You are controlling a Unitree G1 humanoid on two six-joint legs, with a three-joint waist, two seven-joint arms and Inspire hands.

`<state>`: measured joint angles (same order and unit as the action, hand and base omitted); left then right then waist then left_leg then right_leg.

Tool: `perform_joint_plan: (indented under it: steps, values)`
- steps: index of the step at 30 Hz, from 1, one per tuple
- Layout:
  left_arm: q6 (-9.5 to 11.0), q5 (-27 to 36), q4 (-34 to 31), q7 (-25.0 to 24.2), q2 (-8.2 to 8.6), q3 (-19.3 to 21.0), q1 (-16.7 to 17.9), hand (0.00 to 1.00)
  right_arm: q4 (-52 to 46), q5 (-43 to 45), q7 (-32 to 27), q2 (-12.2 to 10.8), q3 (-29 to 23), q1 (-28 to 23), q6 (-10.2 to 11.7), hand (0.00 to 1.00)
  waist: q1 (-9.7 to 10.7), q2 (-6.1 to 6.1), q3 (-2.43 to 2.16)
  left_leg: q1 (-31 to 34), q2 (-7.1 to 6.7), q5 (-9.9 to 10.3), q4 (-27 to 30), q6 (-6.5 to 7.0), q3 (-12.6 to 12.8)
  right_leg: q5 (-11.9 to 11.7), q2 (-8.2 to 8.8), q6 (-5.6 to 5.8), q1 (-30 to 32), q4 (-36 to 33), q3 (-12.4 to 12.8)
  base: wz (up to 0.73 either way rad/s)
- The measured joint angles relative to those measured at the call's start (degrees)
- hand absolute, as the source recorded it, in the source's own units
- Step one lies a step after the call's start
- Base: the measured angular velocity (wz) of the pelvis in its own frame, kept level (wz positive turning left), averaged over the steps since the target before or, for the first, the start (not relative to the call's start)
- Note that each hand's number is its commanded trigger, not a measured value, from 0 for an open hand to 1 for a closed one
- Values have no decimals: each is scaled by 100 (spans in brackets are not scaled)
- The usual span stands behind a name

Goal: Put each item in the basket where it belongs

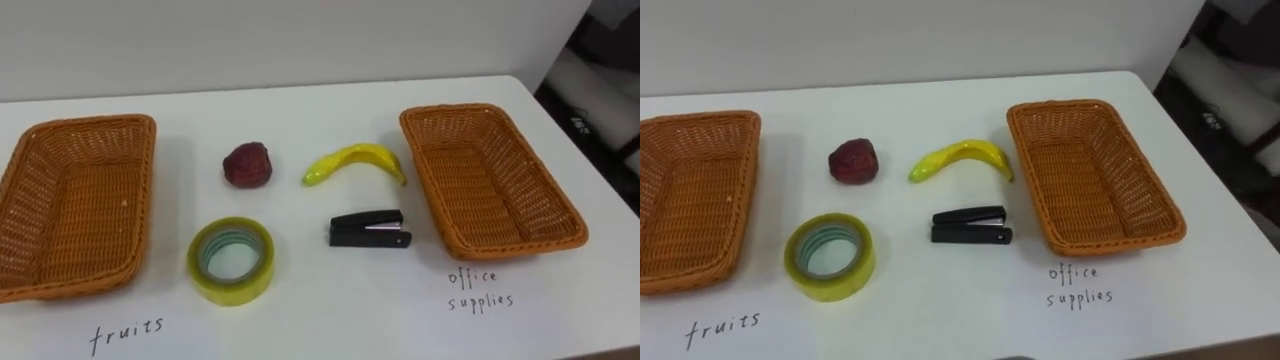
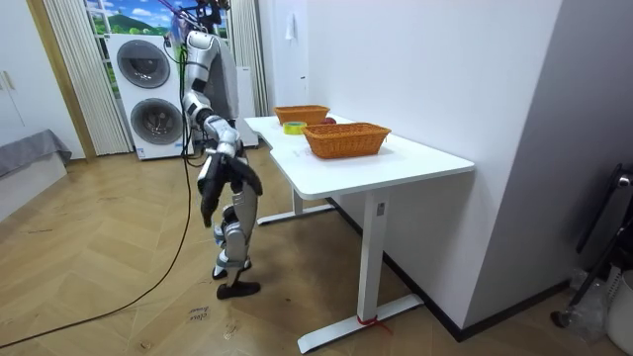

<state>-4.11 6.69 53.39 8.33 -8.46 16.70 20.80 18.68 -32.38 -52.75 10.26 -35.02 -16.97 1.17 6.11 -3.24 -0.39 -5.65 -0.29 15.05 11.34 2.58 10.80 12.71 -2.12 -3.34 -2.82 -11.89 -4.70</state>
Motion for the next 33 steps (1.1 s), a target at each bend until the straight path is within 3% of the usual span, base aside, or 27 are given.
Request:
perform_joint_plan:
  steps: [8,13,19,27,33]
  values:
    - [212,4,37,0,2,-7,18,0,-1020,681,-330,89,-1,84,244,0,-41,8,5,6,-6,-2,-29,1,-1,-4,2,5,-12,23,-18,0]
    - [285,3,132,-25,1,-7,20,0,-1881,1363,-561,92,4,139,277,0,-89,-6,-2,121,-10,-19,-44,21,-5,-10,3,6,143,8,-23,0]
    - [366,-4,589,-38,-14,-18,-9,0,-2597,2502,-720,459,9,526,335,0,-173,-51,1,95,-14,-27,-53,26,-14,-30,11,10,97,34,-64,2]
    - [300,-7,983,-158,-53,-184,-247,0,-3407,4185,-383,754,239,829,315,0,-272,-194,10,142,-29,-36,-52,27,-154,-45,20,9,76,125,-191,7]
    - [294,-10,1078,-151,-108,-362,-310,0,-3531,4182,100,918,555,1174,302,0,-374,-233,13,136,-22,-36,-47,28,-174,-60,26,12,40,105,-224,1]
